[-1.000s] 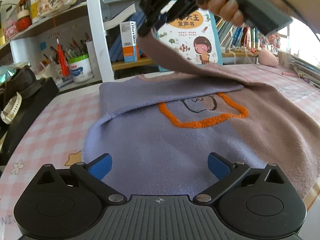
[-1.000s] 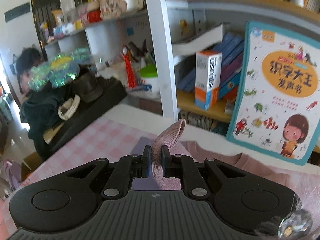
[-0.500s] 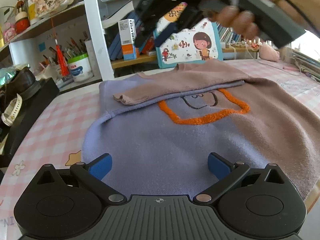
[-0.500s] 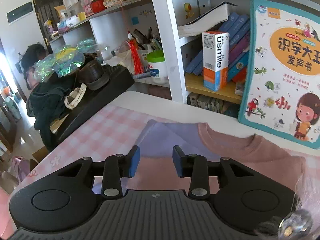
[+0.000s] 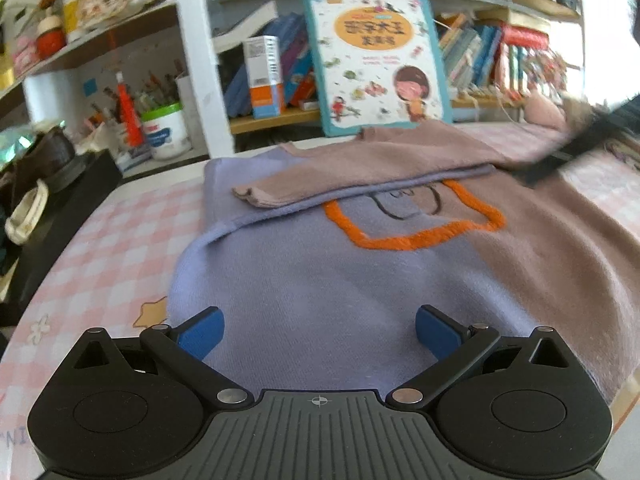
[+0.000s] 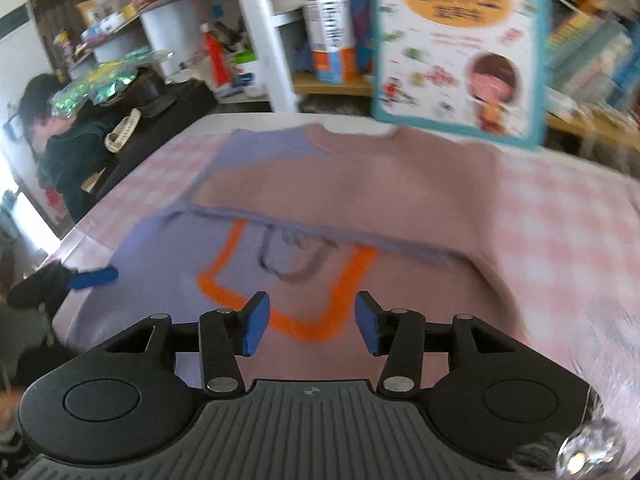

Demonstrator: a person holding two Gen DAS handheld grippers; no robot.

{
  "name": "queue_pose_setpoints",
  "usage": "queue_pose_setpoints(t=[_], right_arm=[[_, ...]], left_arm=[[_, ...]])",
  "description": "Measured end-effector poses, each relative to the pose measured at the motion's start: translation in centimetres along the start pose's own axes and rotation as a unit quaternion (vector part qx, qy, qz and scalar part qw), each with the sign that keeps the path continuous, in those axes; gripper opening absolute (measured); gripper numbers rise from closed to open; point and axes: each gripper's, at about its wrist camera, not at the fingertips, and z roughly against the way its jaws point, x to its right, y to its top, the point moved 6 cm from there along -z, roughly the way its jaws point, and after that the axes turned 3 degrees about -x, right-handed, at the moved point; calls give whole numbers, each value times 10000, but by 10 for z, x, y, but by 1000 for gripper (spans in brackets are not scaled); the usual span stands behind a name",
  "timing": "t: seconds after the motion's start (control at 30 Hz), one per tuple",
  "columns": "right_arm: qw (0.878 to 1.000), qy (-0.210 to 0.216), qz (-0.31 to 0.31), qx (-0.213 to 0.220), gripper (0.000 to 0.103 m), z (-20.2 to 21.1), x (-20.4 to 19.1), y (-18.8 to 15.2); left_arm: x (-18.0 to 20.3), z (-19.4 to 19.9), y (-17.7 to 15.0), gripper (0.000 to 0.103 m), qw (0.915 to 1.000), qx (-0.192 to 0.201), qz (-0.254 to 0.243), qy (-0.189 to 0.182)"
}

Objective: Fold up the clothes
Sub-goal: 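Lay the pink sleeve onto the folded lavender sleeve and open the right gripper, then grasp the lavender side edge with the left gripper while the right gripper grasps the pink side edge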

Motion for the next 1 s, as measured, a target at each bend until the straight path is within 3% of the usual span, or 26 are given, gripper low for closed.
queue_pose_setpoints(t=[0.3, 0.47, 0.53, 0.6, 0.73, 0.8, 0.9, 1.0], right_arm=[[9979, -288, -578, 97, 47, 67, 45, -69], [9964, -154, -827, 137, 47, 76, 52, -94], [9962, -95, -857, 137, 47, 75, 51, -98], [9960, -36, -880, 136, 47, 74, 50, -101], [9956, 82, -928, 133, 47, 72, 49, -108], [9953, 141, -952, 131, 46, 71, 48, -112], [9948, 230, -988, 129, 45, 69, 47, -117], [9954, 161, -932, 145, 43, 66, 47, -118]], left_arm=[[-30, 38, 4, 102, 9994, 206, 268, 15], [-55, 54, 2, 96, 9970, 6, 773, -96], [-61, 57, -2, 91, 9948, -108, 996, -158], [-66, 59, -8, 77, 9916, -225, 1249, -255], [-70, 57, -21, 61, 9840, -428, 1658, -482], [-70, 53, -27, 45, 9810, -562, 1770, -556], [-67, 47, -35, 43, 9769, -751, 1904, -608], [-62, 45, -35, 43, 9807, -710, 1755, -485]])
